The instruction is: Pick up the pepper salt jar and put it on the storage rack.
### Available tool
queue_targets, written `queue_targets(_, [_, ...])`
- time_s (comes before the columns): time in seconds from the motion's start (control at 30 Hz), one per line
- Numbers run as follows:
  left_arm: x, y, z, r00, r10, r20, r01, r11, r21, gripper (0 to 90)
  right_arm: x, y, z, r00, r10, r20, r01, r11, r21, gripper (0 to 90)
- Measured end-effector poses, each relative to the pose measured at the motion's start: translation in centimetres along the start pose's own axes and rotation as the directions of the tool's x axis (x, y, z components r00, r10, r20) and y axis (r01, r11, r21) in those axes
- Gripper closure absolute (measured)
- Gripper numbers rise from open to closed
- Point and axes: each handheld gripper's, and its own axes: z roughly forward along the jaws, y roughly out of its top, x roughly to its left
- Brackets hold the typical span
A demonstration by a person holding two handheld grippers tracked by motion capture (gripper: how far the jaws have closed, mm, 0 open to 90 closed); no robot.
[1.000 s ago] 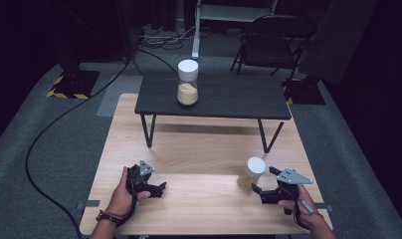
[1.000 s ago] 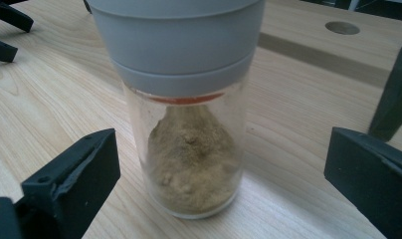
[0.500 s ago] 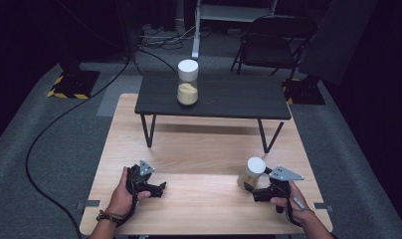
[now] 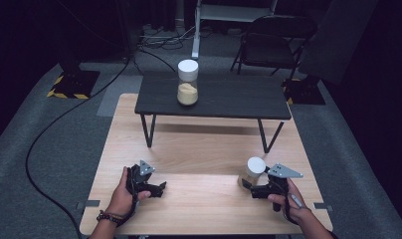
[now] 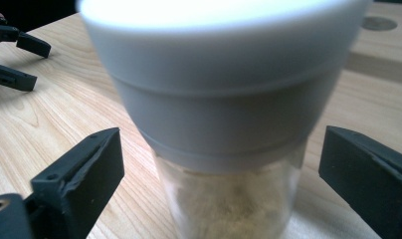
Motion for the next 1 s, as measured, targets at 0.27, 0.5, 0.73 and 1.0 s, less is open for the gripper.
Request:
queue_targets(0.27, [0.0,0.0,0.0,1.0000,0.000,0.000,0.000,1.0000,0.000,0.5,0.5,-0.4,0.0,0.9990,0.035,0.028,-0.033,0.998,-0.057,27.9])
queue_targets(0.5, [0.0,0.0,0.0,1.0000,0.000,0.000,0.000,1.0000,0.000,0.5,0.8,-0.7,0.0,0.9990,0.007,0.045,-0.004,0.998,-0.069,32.7])
queue_targets(0.73, [0.0,0.0,0.0,1.0000,0.000,0.000,0.000,1.0000,0.000,0.5,1.4,-0.7,-0.8,0.9974,0.002,0.072,0.005,0.996,-0.088,34.4])
queue_targets(1.0, [0.0,0.0,0.0,1.0000,0.000,0.000,0.000,1.0000,0.000,0.5,1.8,-0.2,-1.4,0.9940,-0.007,0.109,0.015,0.997,-0.074,34.5])
